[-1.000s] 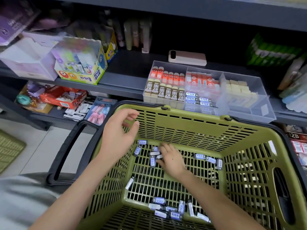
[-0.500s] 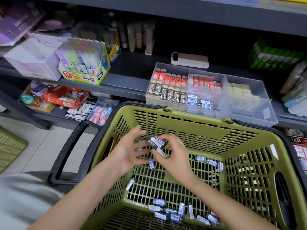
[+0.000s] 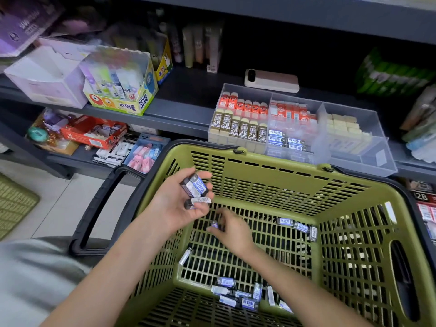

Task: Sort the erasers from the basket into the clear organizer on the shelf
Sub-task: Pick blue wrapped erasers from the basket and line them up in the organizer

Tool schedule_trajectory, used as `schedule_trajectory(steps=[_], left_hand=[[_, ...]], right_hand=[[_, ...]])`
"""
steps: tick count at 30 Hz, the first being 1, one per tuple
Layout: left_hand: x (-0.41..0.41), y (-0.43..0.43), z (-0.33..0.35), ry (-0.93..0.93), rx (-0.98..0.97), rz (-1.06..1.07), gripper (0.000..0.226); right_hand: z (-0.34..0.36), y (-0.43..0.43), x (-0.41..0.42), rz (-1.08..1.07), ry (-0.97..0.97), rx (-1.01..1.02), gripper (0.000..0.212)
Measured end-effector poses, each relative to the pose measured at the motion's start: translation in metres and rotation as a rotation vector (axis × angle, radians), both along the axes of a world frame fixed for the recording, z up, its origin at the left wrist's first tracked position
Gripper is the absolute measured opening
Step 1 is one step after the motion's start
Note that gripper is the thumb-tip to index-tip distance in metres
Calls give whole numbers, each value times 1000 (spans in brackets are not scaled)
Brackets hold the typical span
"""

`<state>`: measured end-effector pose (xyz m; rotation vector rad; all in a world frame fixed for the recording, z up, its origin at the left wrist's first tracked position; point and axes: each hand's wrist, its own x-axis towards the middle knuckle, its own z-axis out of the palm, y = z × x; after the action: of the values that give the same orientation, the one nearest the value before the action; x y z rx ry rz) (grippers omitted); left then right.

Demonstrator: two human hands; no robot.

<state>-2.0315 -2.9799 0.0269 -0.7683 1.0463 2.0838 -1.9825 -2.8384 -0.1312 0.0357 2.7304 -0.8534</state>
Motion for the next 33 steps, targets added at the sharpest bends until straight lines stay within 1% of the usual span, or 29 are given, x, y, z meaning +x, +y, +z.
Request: schedule_trajectory(steps=[2, 4, 7, 9, 10, 12, 13, 14, 15, 18, 20, 21, 23, 26, 28, 31, 33], left_hand=[[-1, -1, 1, 50, -34, -11, 42], [-1, -1, 2, 85, -66, -22, 41], [0, -1, 2, 123, -108, -46, 40], [0, -1, 2, 144, -117, -54, 40], [1, 0, 2, 154, -119, -54, 38], [0, 0, 3, 180, -117, -57, 33], [0, 0, 5, 197, -115, -66, 29], [-1, 1, 8, 218, -109, -79, 25], [-2, 3, 12, 240, -96, -93, 25], [-7, 10, 25, 299, -44, -131, 33], [-13, 16, 34, 338, 8, -155, 34], [-16, 20, 39, 353, 38, -161, 35], [-23, 28, 48, 383, 89, -169, 36], [-35, 41, 59, 423, 139, -178, 33], [-42, 49, 65, 441, 150, -178, 31], [-51, 59, 69, 453, 154, -186, 30], [-55, 64, 68, 455, 150, -194, 31]], right_hand=[[-11, -8, -5, 79, -8, 77, 59], [-16, -11, -11, 144, -26, 126, 51], [-15, -6, -13, 173, -70, 100, 43], [-1, 3, -10, 130, -92, -9, 35], [11, 8, -9, 90, -105, -104, 29], [42, 19, -6, 2, -138, -357, 15], [61, 26, -5, -36, -140, -481, 16], [82, 34, -3, -66, -112, -566, 20], [102, 44, -1, -85, -56, -611, 24], [162, 76, -2, -139, 132, -631, 26], [194, 102, -10, -218, 220, -678, 17], [207, 115, -16, -248, 260, -667, 12], [225, 140, -33, -266, 341, -535, 10], [232, 163, -62, -221, 371, -97, 19], [230, 169, -79, -183, 342, 130, 25], [220, 167, -96, -67, 298, 320, 26], [216, 166, -101, -25, 347, 396, 27]])
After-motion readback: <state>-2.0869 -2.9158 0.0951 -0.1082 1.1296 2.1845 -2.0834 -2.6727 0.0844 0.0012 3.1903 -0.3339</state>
